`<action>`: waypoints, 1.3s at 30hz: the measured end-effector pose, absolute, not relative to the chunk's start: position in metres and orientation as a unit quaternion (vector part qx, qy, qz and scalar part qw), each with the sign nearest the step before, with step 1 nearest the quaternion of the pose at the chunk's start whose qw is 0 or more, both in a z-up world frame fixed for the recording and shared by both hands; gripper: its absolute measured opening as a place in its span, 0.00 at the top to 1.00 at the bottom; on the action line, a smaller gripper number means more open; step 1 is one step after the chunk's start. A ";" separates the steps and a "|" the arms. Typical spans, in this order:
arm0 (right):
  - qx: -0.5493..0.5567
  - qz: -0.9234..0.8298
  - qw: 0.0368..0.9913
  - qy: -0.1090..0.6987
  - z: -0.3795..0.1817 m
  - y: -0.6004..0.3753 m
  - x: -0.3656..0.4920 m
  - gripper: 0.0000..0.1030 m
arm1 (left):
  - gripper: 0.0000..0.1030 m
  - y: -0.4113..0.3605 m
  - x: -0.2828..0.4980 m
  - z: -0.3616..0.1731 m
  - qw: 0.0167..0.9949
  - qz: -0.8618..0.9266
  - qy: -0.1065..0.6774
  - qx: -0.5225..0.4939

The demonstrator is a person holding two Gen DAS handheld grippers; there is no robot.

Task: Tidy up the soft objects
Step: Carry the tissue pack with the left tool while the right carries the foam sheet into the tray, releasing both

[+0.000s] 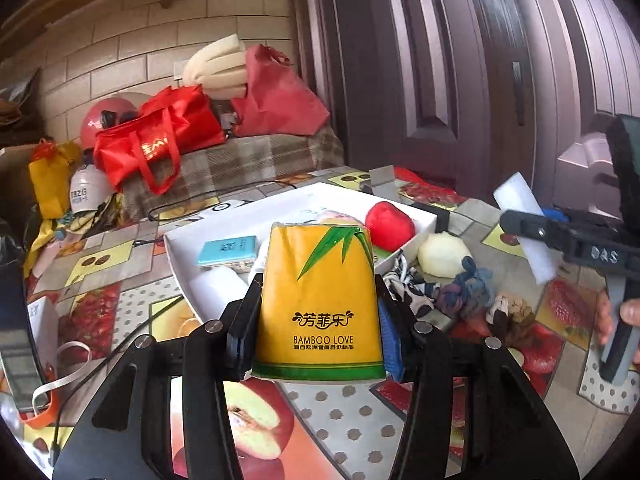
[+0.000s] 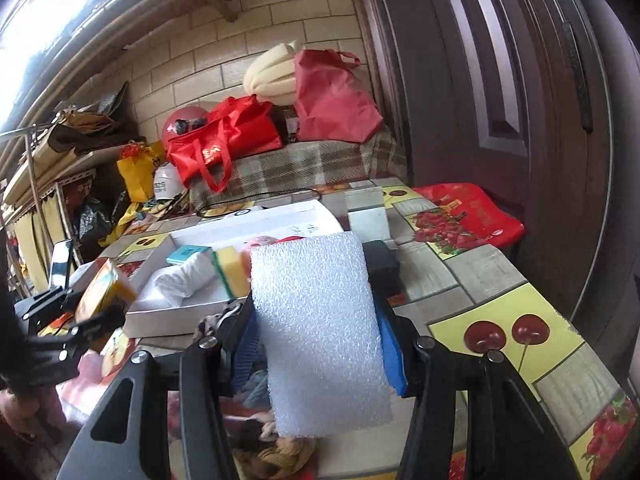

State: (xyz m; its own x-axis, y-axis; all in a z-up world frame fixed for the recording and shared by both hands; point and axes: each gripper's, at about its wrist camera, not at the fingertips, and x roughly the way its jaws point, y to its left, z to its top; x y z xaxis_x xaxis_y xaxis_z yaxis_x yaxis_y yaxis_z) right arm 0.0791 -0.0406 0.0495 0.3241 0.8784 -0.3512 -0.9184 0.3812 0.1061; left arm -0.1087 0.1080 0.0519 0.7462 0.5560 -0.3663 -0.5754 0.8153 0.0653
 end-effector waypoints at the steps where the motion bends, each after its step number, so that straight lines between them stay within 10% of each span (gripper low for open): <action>1: -0.063 0.560 0.808 0.173 0.050 -0.039 0.070 0.48 | 0.52 0.112 -0.108 0.051 0.932 0.307 0.190 -0.032; 39: -0.069 0.568 0.765 0.295 0.027 0.152 0.049 0.51 | 0.52 0.233 -0.088 0.049 0.878 0.433 0.178 -0.097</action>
State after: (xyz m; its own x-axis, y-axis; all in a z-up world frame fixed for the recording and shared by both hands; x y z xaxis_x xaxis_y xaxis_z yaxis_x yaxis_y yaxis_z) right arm 0.0493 0.1516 0.0274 0.1807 0.8284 -0.5302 -0.9097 0.3457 0.2302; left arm -0.0883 0.2329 0.0489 0.5619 0.7261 -0.3963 -0.7952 0.6061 -0.0170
